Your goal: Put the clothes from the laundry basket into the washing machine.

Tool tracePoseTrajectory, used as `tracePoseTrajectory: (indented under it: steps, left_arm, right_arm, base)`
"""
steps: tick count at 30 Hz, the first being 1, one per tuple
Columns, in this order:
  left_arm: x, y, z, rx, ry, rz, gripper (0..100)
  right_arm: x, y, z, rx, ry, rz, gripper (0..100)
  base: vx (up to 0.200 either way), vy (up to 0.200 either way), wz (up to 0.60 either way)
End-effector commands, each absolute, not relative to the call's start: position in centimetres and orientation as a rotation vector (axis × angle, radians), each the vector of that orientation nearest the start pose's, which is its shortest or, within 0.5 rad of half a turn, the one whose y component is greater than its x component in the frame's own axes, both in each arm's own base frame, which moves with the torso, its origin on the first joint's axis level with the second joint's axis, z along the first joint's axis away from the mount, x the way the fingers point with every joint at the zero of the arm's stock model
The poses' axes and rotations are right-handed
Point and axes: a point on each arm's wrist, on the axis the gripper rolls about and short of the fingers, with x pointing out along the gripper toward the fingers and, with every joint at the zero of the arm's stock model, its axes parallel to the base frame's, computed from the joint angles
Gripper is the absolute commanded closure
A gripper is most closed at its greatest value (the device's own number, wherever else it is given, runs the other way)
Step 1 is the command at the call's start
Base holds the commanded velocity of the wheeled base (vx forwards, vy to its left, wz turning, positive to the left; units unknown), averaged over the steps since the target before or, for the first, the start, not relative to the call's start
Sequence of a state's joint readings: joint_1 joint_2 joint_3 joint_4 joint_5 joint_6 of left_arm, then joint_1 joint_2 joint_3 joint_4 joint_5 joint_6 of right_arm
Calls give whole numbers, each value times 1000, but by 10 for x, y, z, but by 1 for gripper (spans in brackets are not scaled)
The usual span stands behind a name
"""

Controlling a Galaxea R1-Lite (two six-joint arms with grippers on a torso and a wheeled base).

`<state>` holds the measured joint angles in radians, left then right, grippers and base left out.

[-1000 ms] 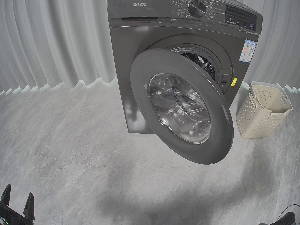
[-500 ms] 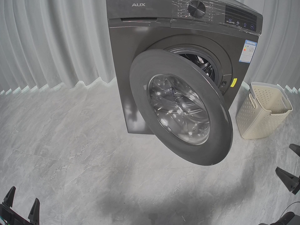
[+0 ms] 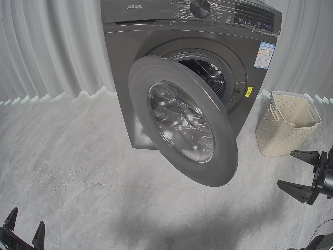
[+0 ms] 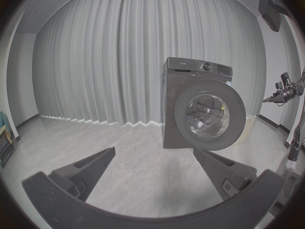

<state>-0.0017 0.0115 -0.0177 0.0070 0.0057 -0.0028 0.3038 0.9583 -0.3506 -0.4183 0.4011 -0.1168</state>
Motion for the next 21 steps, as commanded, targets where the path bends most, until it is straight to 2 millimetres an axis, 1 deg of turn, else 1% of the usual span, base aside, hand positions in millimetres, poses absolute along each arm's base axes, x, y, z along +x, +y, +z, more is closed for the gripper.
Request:
tracePoseTrajectory:
  steps: [1,4,5,6,7,8,9,13,18,21]
  left_arm:
    - [-23,0,75,2,6,3,0]
    - [-23,0,75,2,6,3,0]
    - [-23,0,75,2,6,3,0]
    - [-23,0,75,2,6,3,0]
    - [-23,0,75,2,6,3,0]
    - [-23,0,75,2,6,3,0]
    - [-23,0,75,2,6,3,0]
    - [-23,0,75,2,6,3,0]
    - [-23,0,75,2,6,3,0]
    - [-23,0,75,2,6,3,0]
  right_arm:
    - [127,62,177,-68,227,782,0]
    - [133,73,176,-19,225,794,0]
    - [133,73,176,-19,225,794,0]
    - [136,82,175,26,228,811,0]
    - [137,87,174,45,235,821,0]
    - [137,87,174,48,237,820,0]
    - [137,94,169,66,255,823,0]
    - [145,102,164,59,258,808,0]
    - [149,105,163,62,239,804,0]
    - [149,105,162,61,244,807,0]
  base:
    - [0,0,0]
    - [0,0,0]
    - [0,0,0]
    - [0,0,0]
    - [0,0,0]
    - [0,0,0]
    - [0,0,0]
    - [200,0,0]
    - [200,0,0]
    - [0,0,0]
